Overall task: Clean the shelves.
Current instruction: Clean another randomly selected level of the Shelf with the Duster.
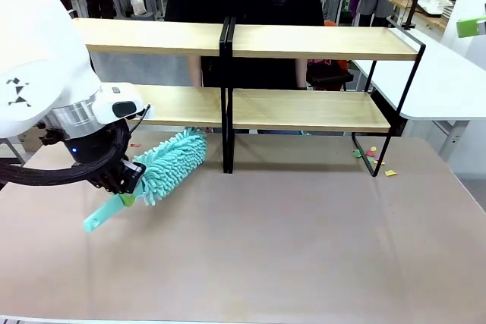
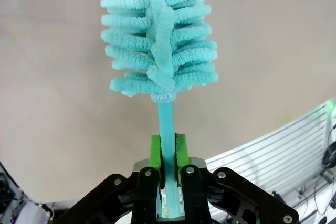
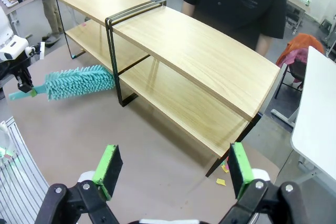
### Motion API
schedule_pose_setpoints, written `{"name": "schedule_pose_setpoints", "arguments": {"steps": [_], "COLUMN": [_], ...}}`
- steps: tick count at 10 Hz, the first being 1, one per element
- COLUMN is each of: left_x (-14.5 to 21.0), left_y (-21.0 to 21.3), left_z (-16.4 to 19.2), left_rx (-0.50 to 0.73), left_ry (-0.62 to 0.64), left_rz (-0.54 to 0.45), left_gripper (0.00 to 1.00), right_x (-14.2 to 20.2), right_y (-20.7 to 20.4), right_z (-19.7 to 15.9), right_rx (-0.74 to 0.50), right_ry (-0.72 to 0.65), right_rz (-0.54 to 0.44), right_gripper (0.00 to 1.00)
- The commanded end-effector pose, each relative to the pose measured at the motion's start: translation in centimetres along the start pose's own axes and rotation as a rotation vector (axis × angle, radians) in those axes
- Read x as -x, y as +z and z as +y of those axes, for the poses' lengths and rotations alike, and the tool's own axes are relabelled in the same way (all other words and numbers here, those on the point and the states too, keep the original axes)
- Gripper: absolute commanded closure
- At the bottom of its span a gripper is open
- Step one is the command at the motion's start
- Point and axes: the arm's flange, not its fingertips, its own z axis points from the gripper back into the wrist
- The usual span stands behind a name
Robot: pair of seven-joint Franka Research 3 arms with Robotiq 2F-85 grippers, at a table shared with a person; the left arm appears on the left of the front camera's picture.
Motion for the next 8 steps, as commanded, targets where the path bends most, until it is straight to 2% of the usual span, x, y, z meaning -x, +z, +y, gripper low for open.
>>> {"name": "schedule_pose_setpoints", "arguments": {"steps": [1, 3, 6, 8], "left_x": [2.6, 1.6, 0.3, -1.3], "left_y": [-3.5, -4.7, -6.3, -8.0], "left_z": [0.2, -0.2, -1.2, -1.2], "left_rx": [0.03, -0.025, -0.032, -0.022], "left_ry": [0.025, 0.072, 0.072, 0.099], "left_rz": [-0.015, -0.089, -0.165, -0.156], "left_gripper": [1.0, 1.0, 1.0, 1.0], "right_x": [-0.1, -0.1, -0.1, -0.1], "right_y": [0.0, 0.0, 0.0, 0.0], "right_z": [-0.1, -0.1, -0.1, -0.1], "right_rx": [-0.004, -0.004, -0.004, -0.004], "right_ry": [-0.001, -0.001, -0.001, -0.001], "right_rz": [-0.005, -0.005, -0.005, -0.005], "right_gripper": [0.0, 0.0, 0.0, 0.0]}}
